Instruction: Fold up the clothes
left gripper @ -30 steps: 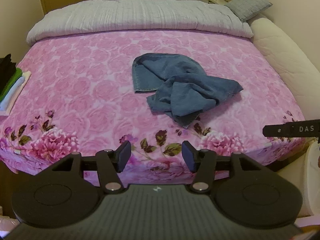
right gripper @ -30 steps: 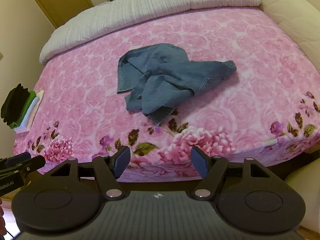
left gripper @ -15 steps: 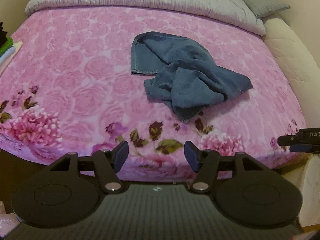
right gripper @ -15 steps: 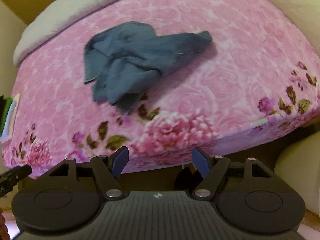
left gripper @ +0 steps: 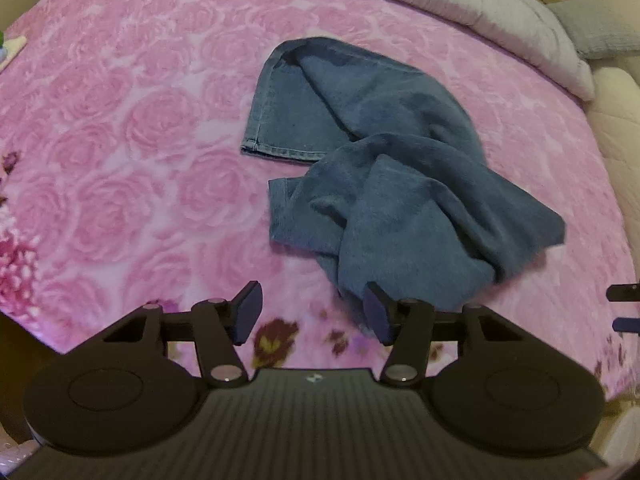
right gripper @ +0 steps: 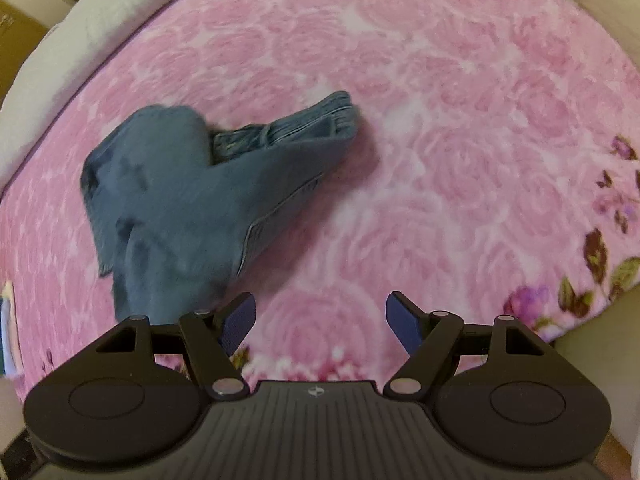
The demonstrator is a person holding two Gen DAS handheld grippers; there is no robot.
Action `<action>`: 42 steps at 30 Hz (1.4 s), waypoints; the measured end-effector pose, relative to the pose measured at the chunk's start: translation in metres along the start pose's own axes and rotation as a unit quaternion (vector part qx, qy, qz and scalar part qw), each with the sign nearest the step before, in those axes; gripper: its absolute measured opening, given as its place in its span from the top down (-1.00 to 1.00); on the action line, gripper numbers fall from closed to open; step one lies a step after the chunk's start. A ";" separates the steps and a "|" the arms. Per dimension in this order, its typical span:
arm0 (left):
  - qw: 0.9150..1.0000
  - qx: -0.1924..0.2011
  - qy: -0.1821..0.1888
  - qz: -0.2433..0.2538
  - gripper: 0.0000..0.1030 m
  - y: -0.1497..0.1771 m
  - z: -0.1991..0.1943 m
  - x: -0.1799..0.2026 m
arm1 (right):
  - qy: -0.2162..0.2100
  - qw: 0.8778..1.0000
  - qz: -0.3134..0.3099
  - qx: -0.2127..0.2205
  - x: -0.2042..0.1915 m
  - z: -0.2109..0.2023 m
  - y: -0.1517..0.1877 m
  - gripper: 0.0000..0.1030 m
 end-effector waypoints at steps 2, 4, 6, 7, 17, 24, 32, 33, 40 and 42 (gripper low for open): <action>1.000 -0.005 -0.002 -0.005 0.16 -0.005 0.019 0.002 | -0.012 1.000 0.024 0.000 0.009 0.013 -0.014 -0.46; 1.000 -0.005 -0.007 0.002 0.20 -0.008 0.036 0.002 | -0.024 0.999 0.044 0.008 0.015 0.027 -0.029 -0.45; 1.000 -0.006 -0.011 0.011 0.25 -0.011 0.054 0.002 | -0.030 0.997 0.062 0.025 0.022 0.039 -0.042 -0.41; 1.000 -0.006 -0.014 0.015 0.25 -0.013 0.062 0.002 | -0.034 0.996 0.071 0.035 0.025 0.044 -0.049 -0.34; 0.999 -0.002 0.011 0.052 0.16 -0.035 0.120 0.006 | -0.095 0.968 0.203 0.109 0.074 0.080 -0.109 -0.27; 0.997 -0.031 0.052 0.050 0.63 -0.035 0.146 0.005 | -0.121 0.966 0.216 0.080 0.085 0.116 -0.125 -0.22; 0.995 0.006 0.076 0.066 0.66 -0.042 0.132 0.009 | -0.145 0.970 0.191 0.035 0.075 0.134 -0.129 0.13; 0.995 -0.002 0.071 0.074 0.64 -0.039 0.137 0.011 | -0.147 0.970 0.192 0.028 0.075 0.138 -0.129 0.13; 0.998 0.004 0.037 0.048 0.84 -0.045 0.125 0.005 | -0.157 0.973 0.169 0.029 0.066 0.137 -0.126 0.84; 0.999 0.040 0.022 0.027 0.86 -0.065 0.102 -0.007 | -0.179 0.966 0.179 0.048 0.058 0.120 -0.126 0.86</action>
Point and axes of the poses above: each gripper's, at about its wrist camera, not at the fingertips, and z roughly the way its jaws point, x to its right, y to its underside, the point moved 6 cm from there along z, roughly the way its jaws point, and after that the axes turned 10 degrees about -y, right-handed, at the moved point
